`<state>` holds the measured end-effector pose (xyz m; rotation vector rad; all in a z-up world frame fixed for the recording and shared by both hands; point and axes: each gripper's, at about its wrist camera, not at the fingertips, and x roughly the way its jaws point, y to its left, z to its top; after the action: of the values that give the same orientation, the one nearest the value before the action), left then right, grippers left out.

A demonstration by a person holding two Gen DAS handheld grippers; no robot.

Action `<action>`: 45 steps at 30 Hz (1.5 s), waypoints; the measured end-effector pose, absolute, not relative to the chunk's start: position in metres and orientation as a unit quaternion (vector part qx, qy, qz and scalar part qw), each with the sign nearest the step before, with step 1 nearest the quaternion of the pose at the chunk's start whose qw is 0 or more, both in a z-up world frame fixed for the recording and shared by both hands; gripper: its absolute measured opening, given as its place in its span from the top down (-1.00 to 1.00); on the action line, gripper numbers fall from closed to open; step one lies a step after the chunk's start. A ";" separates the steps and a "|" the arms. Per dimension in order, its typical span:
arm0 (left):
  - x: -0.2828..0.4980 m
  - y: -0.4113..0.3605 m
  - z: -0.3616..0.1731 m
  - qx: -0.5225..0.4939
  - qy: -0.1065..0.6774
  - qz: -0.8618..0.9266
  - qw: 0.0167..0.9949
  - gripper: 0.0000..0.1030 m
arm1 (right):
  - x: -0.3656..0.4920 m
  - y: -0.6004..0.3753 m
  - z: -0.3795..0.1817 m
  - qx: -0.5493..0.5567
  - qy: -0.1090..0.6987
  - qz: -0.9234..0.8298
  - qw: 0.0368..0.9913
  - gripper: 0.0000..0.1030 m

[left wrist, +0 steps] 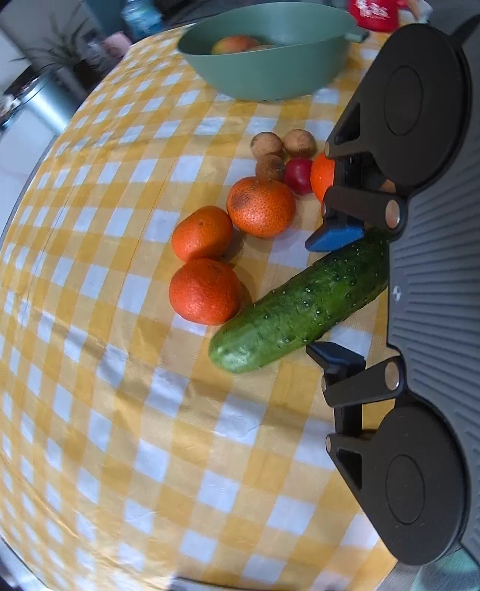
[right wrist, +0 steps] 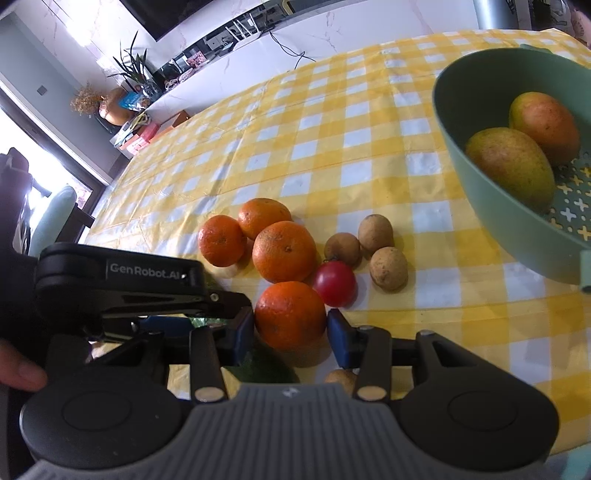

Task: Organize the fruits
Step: 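Grasp the cucumber with the left tool while the right tool grasps a tangerine, then lift the cucumber with the left tool while the right tool drops the tangerine into the colander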

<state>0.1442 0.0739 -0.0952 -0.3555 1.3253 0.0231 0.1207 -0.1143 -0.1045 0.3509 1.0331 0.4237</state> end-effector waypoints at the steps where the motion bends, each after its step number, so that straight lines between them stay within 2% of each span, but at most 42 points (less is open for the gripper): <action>1: 0.145 0.074 -0.095 -0.162 0.615 0.009 0.772 -0.16 | 0.120 -0.115 -0.104 0.166 0.487 0.200 0.834 0.20; 13: 0.148 0.061 -0.104 -0.151 0.620 0.043 0.769 -0.24 | 0.112 -0.125 -0.097 0.159 0.471 0.204 0.843 0.20; 28: 0.123 0.067 -0.080 -0.129 0.569 0.035 0.811 0.05 | 0.097 -0.141 -0.088 0.162 0.456 0.201 0.852 0.20; 37: 0.106 0.066 -0.054 -0.117 0.523 0.024 0.844 0.15 | 0.087 -0.148 -0.082 0.168 0.446 0.204 0.855 0.20; 45: 0.093 0.053 -0.036 -0.093 0.491 0.008 0.866 0.16 | 0.077 -0.156 -0.076 0.171 0.438 0.200 0.860 0.20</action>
<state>0.0933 0.0530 -0.0360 -0.1946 1.0286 0.0178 0.0773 -0.1557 -0.0765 0.3588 0.9195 0.4192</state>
